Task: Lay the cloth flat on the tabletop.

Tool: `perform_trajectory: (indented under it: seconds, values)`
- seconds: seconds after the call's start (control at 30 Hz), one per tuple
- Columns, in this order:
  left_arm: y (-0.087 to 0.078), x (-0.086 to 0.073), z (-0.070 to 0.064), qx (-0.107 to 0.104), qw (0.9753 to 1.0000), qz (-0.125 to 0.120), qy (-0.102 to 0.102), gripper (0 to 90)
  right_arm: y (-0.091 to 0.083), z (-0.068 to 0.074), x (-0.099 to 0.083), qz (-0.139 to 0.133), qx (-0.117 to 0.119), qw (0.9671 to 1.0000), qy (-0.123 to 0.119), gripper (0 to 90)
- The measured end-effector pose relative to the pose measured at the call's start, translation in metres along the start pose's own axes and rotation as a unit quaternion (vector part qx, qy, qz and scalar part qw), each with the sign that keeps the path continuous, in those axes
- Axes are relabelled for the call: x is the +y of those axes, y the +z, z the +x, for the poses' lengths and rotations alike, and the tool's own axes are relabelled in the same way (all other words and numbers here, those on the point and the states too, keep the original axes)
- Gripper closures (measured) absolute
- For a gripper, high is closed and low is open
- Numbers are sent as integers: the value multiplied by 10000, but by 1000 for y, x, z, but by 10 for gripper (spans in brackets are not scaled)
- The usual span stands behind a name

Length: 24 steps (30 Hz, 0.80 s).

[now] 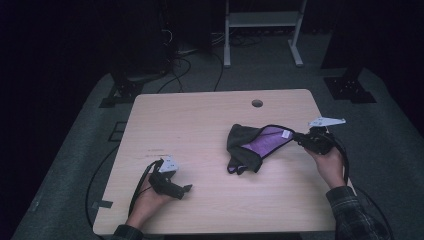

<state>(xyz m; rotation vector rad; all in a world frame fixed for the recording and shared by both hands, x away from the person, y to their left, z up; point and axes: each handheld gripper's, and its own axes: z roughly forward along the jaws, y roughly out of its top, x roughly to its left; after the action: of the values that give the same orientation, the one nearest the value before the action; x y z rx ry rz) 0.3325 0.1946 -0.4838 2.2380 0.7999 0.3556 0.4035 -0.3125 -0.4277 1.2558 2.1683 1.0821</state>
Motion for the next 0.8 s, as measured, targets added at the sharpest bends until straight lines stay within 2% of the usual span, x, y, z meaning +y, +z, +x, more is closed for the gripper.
perform_trajectory:
  seconds: [0.07, 0.1, 0.2, 0.23, 0.33, 0.47, 0.53, 0.63, 0.67, 0.73, 0.8]
  values:
    - [0, 0, 0, 4, 10000, -1, -8, 0, 8, -4, -5, 175, -35, 9998, 26, 828]
    - [0, 0, 0, 6, 10000, 4, -3, 0, 11, -5, -7, 190, -61, 9998, 43, 780]
    - [0, 3, -1, 52, 10000, 78, -14, 0, 13, -8, -9, 166, -207, 9996, 126, 502]
    - [0, 3, -1, 52, 10000, 78, -14, 6, 13, -8, -9, 166, -207, 9996, 126, 502]
    - [-3, 7, -4, 31, 10000, -84, 32, 39, 2, -6, -9, 25, -207, 9996, 191, 397]
    - [-6, 19, -11, -88, 9994, -341, 32, 55, 0, -1, -14, 49, -119, 9998, 130, 362]
    - [-5, 27, -17, -242, 9984, -501, 87, 120, 3, 5, -20, 171, -27, 9999, -10, 347]
    - [-3, 33, -20, -346, 9983, -464, 113, 135, 4, 8, -24, 244, 45, 9997, -46, 330]
    - [-2, 36, -22, -378, 9983, -431, 143, 167, 4, 11, -28, 296, 91, 9995, -65, 311]
    - [0, 42, -27, -511, 9974, -475, 182, 190, 4, 13, -29, 310, 129, 9994, -59, 305]
    - [3, 50, -33, -592, 9963, -576, 218, 207, 6, 17, -35, 375, 178, 9991, -102, 261]
